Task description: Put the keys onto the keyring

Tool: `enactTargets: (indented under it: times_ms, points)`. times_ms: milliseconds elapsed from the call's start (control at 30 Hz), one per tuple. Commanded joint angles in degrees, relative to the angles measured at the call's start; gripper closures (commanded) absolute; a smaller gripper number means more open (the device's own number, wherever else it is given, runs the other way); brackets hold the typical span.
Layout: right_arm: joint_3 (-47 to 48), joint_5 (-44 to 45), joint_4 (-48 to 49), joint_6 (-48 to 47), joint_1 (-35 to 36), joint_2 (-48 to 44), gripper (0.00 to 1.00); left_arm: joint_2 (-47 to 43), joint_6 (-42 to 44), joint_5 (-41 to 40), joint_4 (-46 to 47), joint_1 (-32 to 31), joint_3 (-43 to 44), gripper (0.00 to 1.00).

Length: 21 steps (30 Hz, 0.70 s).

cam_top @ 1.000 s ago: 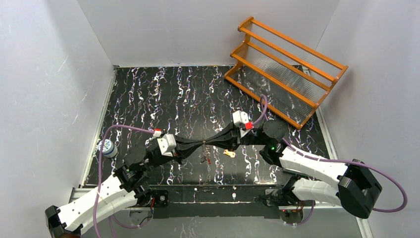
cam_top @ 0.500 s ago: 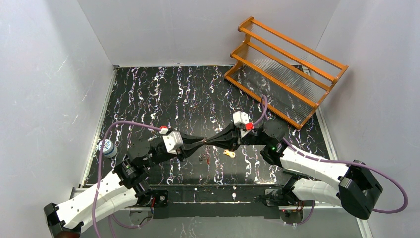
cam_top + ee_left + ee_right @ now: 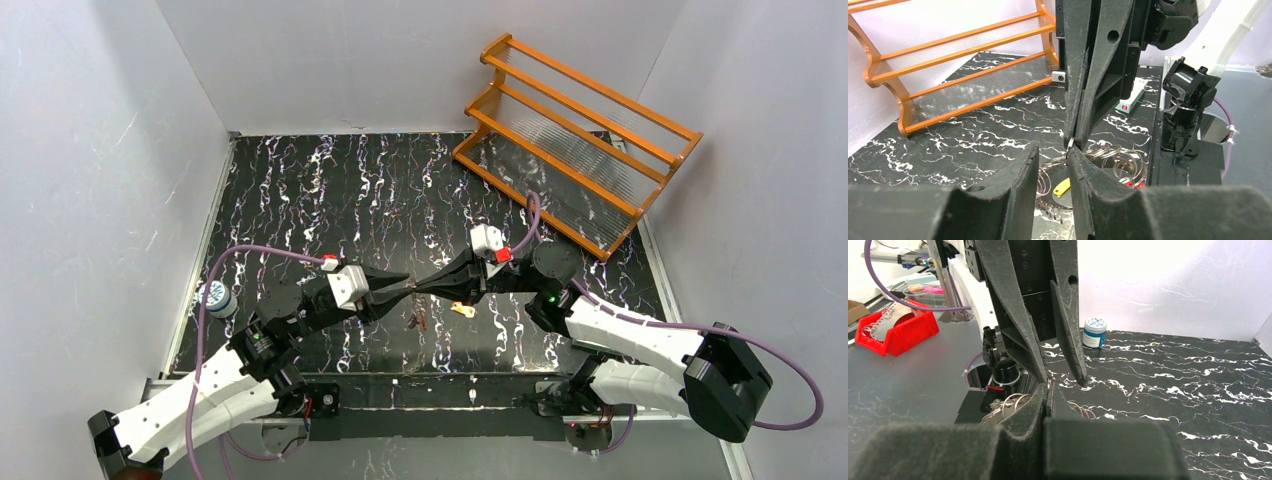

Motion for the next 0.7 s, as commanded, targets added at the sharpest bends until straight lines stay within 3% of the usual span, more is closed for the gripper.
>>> enactTargets:
  times_ms: [0,100,333,667]
  points:
    - [0.38,-0.36,6.61,0.59,0.31,-1.53,0.99,-1.5,1.03,-1.53,-1.88,-0.09,0.05,0.82]
    - [0.27,-0.32,6.78,0.65,0.31,-1.46,0.99,-2.02,1.04,-1.34,-1.88,-0.1,-0.28,0.92]
    - [0.25,-0.15,7.03,0.7,0.32,-1.44,0.99,-2.4,0.87,-1.36,-2.4,-0.12,-0.37,0.82]
    - [0.08,-0.59,7.07,1.05,0.26,-1.13,0.99,0.13,-2.52,0.27,5.83,-0.09,-2.19,0.86]
